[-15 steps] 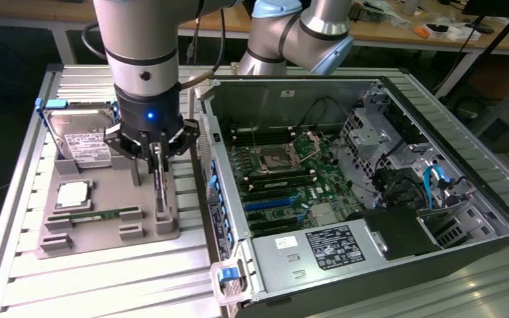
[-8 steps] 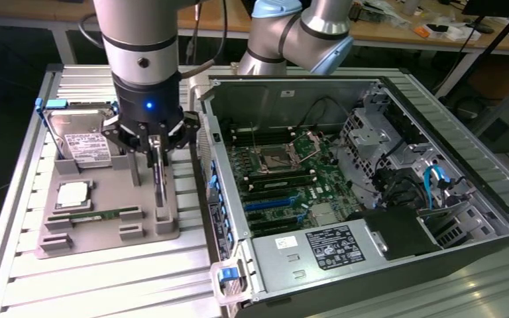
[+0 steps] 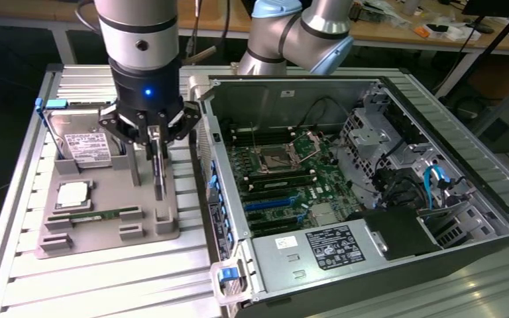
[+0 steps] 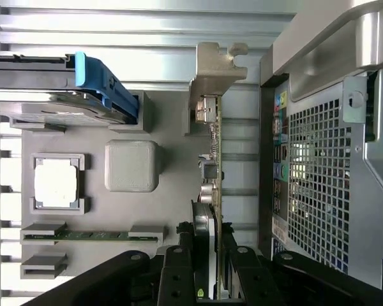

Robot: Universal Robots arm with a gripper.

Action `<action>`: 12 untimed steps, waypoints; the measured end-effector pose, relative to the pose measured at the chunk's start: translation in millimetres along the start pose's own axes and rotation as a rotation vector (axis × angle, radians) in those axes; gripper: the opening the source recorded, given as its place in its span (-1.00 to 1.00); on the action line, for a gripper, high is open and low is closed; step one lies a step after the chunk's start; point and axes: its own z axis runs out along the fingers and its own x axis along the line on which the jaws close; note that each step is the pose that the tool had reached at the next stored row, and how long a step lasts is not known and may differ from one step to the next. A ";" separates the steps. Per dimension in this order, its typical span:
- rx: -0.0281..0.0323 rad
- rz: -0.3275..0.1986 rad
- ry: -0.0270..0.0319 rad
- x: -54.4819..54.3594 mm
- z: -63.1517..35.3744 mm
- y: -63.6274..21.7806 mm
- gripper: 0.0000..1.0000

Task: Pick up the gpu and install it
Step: 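Pick up the gpu and move the gpu toward the slot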

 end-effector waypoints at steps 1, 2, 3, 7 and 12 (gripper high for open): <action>0.0000 0.000 0.0000 -0.1 -2.5 0.1 -0.46; 0.0000 0.000 0.0000 -0.2 -4.8 0.2 -0.46; 0.0000 0.000 -0.0001 -0.2 -7.3 0.4 -0.46; 0.0001 0.000 0.0000 -0.4 -16.6 1.0 -0.46; 0.0000 0.000 0.0000 -1.1 -29.0 1.7 -0.46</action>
